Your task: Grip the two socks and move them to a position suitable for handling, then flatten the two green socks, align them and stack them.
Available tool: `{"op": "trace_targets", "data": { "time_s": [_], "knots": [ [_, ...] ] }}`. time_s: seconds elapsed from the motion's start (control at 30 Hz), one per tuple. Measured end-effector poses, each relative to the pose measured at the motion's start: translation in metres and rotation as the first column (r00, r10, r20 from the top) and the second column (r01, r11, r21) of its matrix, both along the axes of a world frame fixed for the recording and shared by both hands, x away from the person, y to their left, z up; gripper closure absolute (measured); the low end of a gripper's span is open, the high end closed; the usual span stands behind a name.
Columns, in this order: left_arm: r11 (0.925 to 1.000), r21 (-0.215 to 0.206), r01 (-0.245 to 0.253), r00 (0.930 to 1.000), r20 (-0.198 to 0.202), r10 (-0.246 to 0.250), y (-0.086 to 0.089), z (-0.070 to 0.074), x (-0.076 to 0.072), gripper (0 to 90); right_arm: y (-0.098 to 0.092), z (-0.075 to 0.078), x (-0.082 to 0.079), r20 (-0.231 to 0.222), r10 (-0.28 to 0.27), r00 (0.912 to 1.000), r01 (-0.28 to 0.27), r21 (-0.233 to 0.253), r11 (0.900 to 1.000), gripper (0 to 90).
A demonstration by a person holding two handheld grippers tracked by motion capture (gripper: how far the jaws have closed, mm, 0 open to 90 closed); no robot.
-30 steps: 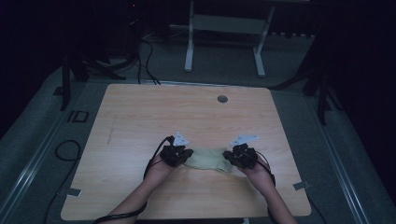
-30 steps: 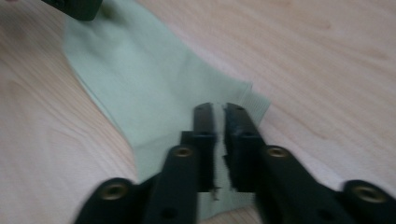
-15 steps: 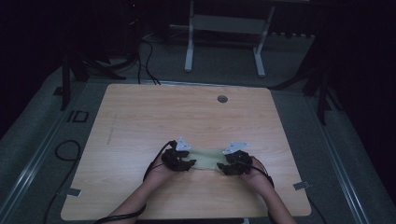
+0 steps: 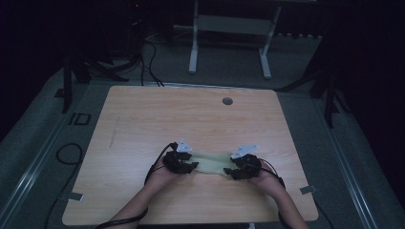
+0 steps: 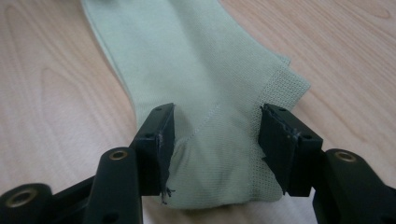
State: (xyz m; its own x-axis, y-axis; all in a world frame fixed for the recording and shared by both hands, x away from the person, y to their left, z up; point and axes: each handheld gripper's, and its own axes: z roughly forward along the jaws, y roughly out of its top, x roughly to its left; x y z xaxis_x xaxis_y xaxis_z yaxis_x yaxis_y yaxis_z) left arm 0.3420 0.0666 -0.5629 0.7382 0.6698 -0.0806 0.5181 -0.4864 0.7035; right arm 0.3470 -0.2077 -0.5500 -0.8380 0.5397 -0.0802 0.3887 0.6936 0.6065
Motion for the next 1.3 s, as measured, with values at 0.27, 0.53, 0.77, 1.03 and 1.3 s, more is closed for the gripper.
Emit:
{"op": "trace_targets", "data": {
  "time_s": [0.27, 0.53, 0.77, 1.03, 1.3],
  "knots": [
    [1.0, -0.007, -0.002, 0.9996, -0.028, 0.002, -0.001, 0.003, -0.002, 43.0, 0.005, 0.003, 0.012, -0.03, 0.057, 0.9979, -0.058, -0.012, 0.998, 37.4],
    [0.9966, -0.082, -0.006, 1.0, 0.002, 0.006, 0.005, 0.014, -0.014, 27.7, 0.003, 0.01, 0.01, -0.051, 0.085, 0.995, -0.084, 0.028, 0.996, 14.3],
    [0.9961, -0.076, -0.045, 0.9983, 0.032, 0.048, 0.016, 0.02, -0.021, 15.5, -0.01, 0.021, 0.01, -0.02, -0.021, 0.9996, 0.023, 0.136, 0.99, 14.0],
    [0.9914, -0.106, -0.076, 0.9937, 0.074, 0.084, 0.025, 0.018, -0.025, 9.0, -0.017, 0.028, 0.005, -0.014, -0.094, 0.9955, 0.095, 0.169, 0.981, 14.0],
    [0.9855, -0.151, -0.078, 0.9897, 0.108, 0.094, 0.032, 0.022, -0.033, 8.7, -0.02, 0.024, -0.002, 0.005, -0.117, 0.9931, 0.114, 0.199, 0.973, 14.0]
  ]
}}
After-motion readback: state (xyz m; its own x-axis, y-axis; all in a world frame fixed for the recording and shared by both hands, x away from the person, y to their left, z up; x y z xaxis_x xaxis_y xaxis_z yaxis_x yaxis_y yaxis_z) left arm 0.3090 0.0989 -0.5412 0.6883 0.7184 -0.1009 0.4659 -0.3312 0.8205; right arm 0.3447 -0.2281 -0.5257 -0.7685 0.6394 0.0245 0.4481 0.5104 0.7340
